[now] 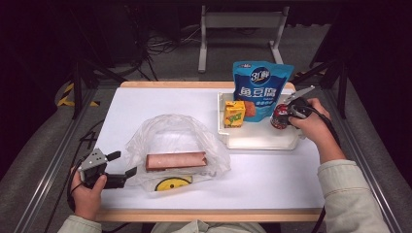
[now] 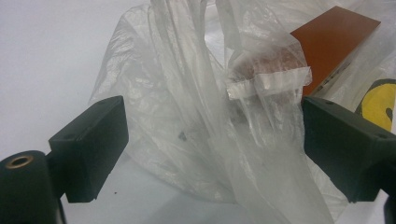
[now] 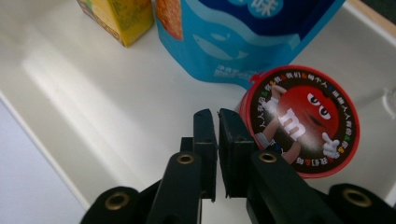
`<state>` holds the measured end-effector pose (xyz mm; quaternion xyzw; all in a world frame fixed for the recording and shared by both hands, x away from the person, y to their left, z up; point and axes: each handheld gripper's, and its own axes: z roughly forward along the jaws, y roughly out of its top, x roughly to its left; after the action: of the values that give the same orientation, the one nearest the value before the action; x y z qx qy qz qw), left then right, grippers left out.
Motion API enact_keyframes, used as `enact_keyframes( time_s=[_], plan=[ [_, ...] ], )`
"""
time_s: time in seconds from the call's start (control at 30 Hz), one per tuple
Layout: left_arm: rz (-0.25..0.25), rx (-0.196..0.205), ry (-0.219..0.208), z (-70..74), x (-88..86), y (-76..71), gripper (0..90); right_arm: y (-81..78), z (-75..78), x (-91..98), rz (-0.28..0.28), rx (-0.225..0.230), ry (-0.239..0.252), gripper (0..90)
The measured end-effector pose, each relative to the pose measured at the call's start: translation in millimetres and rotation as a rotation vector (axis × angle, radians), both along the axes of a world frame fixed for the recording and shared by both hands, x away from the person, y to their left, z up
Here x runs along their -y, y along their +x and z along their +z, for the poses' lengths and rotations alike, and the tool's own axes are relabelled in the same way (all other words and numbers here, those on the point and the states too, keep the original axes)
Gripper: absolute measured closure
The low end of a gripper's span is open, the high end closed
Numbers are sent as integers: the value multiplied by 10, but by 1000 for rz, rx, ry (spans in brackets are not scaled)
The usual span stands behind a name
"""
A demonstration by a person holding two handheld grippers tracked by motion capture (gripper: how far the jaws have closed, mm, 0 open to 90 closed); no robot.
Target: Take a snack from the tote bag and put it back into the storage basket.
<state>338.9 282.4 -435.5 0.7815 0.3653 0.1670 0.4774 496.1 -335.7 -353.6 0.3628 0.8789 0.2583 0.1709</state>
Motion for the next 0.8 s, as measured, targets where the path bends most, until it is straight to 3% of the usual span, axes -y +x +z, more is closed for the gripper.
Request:
enact_keyframes(
  time_s=[0.13,0.37,0.53,0.8],
  plan=[
    [0,5,-2,2,-5,-3,95,-76,100,-36,21,35,30,790],
    [2,6,-9,9,-16,-16,81,-202,269,-166,62,94,159,592],
    [3,6,-8,7,-19,-13,78,-295,351,-330,93,136,205,473],
    [-1,11,-7,7,-15,-10,72,-417,493,-580,151,174,270,401]
  ],
)
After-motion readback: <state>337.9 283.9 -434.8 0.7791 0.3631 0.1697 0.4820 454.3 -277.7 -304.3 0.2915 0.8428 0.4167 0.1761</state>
